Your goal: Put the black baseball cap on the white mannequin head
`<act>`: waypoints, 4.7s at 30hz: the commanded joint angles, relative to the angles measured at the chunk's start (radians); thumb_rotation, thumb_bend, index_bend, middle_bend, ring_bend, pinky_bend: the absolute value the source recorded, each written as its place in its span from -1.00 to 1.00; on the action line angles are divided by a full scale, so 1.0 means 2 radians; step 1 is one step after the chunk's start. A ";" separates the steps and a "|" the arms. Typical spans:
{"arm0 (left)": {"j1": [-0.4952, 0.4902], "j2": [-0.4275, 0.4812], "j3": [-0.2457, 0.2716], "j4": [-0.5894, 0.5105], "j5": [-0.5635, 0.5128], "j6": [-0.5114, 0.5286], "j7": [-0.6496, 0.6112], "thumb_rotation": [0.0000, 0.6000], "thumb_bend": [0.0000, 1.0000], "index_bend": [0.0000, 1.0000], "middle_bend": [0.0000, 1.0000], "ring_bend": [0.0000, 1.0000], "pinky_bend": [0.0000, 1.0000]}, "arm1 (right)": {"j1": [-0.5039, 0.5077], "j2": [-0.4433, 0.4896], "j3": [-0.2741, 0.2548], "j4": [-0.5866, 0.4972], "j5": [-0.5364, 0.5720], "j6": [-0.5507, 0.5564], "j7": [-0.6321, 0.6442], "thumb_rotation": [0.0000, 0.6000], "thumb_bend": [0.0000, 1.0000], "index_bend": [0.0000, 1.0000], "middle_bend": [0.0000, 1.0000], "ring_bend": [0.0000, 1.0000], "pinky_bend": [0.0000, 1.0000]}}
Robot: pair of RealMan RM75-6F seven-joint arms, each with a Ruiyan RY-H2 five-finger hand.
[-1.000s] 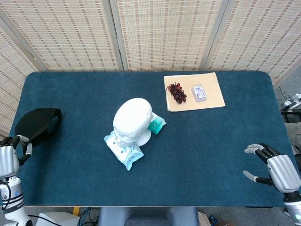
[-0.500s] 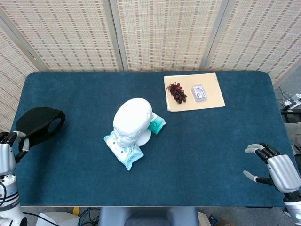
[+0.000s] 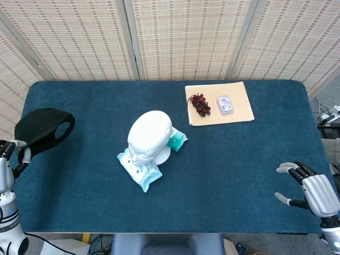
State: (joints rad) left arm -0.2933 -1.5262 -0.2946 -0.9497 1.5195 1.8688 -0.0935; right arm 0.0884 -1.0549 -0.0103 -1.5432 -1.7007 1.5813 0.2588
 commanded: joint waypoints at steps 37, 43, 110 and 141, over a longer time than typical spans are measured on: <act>-0.108 0.042 -0.025 -0.151 0.098 0.011 0.129 1.00 -0.25 0.66 0.48 0.04 0.17 | -0.004 0.004 0.002 0.004 0.002 0.009 0.015 1.00 -0.92 -0.29 -0.35 -0.49 -0.13; -0.130 0.036 -0.028 -0.158 0.112 0.001 0.146 1.00 -0.25 0.66 0.48 0.04 0.17 | -0.004 0.005 0.004 0.005 0.004 0.010 0.020 1.00 -0.92 -0.29 -0.35 -0.49 -0.13; -0.254 -0.105 0.007 -0.138 0.182 -0.053 0.265 1.00 -0.24 0.64 0.46 0.04 0.17 | -0.012 0.019 0.011 0.024 0.011 0.025 0.082 1.00 -0.92 -0.29 -0.35 -0.49 -0.14; -0.238 -0.136 0.052 -0.088 0.202 -0.066 0.264 1.00 -0.24 0.61 0.43 0.01 0.17 | -0.012 0.023 0.010 0.026 0.011 0.024 0.089 1.00 -0.92 -0.29 -0.35 -0.49 -0.15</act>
State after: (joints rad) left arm -0.7723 -1.7973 -0.1912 -1.1296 1.9255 1.7375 0.4364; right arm 0.0641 -1.0084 0.0097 -1.4916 -1.6784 1.6293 0.4361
